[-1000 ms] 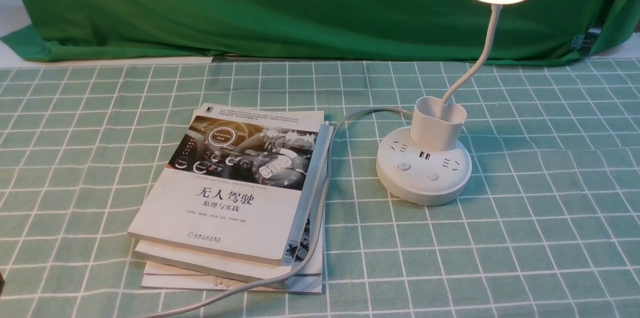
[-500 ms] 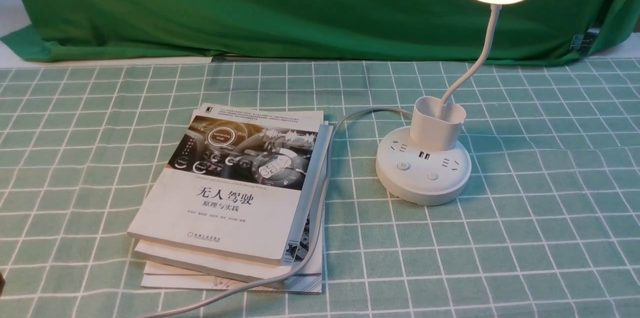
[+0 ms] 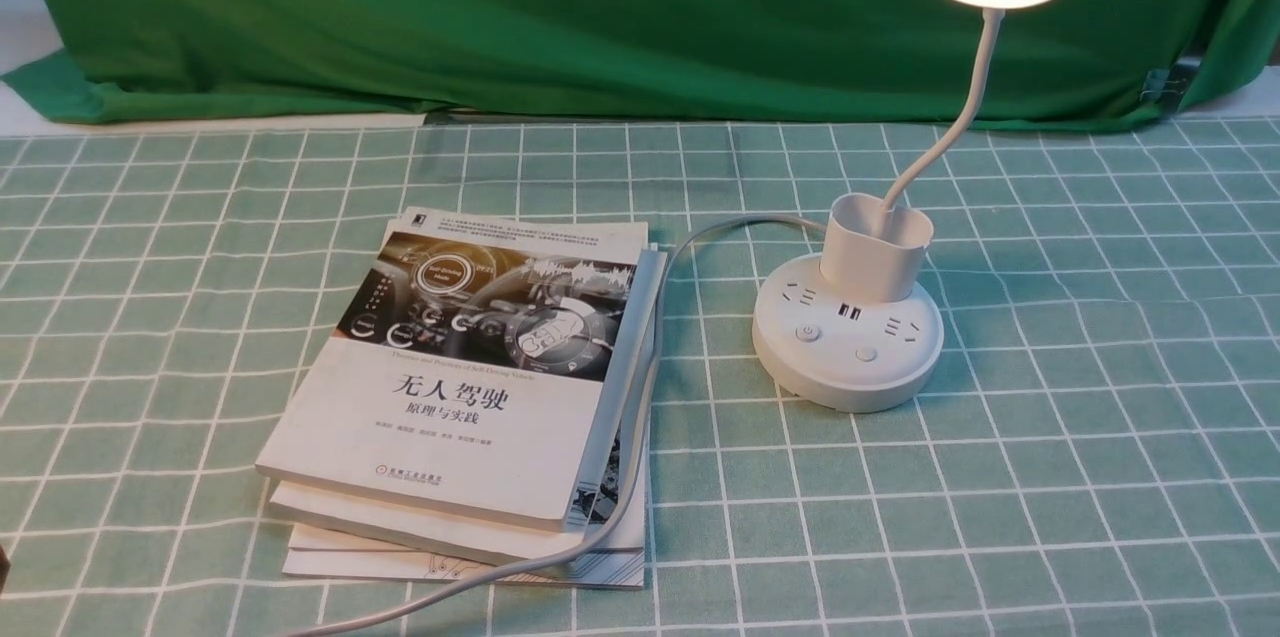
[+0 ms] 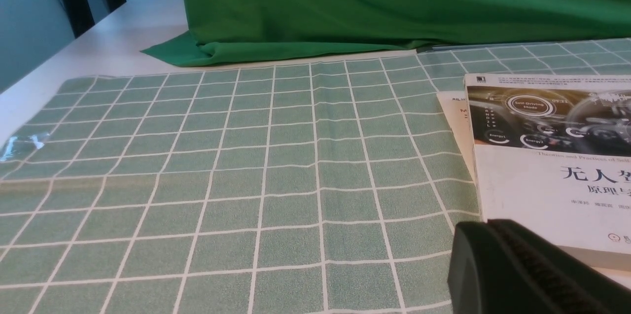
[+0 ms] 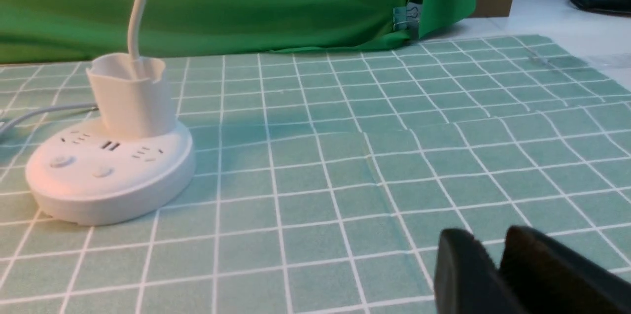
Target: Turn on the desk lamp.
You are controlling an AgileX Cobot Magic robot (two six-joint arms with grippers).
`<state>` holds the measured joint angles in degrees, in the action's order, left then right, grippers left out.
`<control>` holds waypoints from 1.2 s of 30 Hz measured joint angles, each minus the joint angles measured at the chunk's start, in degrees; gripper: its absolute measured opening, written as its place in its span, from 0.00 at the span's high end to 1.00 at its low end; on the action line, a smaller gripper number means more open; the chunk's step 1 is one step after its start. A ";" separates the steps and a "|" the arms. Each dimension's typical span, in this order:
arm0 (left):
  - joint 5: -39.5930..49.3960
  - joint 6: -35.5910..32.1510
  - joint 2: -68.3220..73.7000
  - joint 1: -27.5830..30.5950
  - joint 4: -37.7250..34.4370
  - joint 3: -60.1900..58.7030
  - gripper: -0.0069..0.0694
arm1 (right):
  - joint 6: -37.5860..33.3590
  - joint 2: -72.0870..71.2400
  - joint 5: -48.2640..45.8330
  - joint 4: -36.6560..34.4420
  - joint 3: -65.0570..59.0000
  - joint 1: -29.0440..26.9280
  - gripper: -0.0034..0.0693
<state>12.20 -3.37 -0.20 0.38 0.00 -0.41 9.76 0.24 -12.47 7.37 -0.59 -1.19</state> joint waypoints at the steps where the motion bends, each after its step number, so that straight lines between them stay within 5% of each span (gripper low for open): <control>1: 0.00 0.00 0.00 0.00 0.00 0.00 0.88 | 0.00 0.00 0.00 0.00 0.00 0.00 0.70; 36: 0.00 0.00 0.00 0.00 0.00 0.00 0.88 | 0.06 0.00 -0.12 0.00 0.00 0.01 0.63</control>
<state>12.20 -3.37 -0.20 0.38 0.00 -0.41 9.81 0.24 -12.59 7.37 -0.59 -1.18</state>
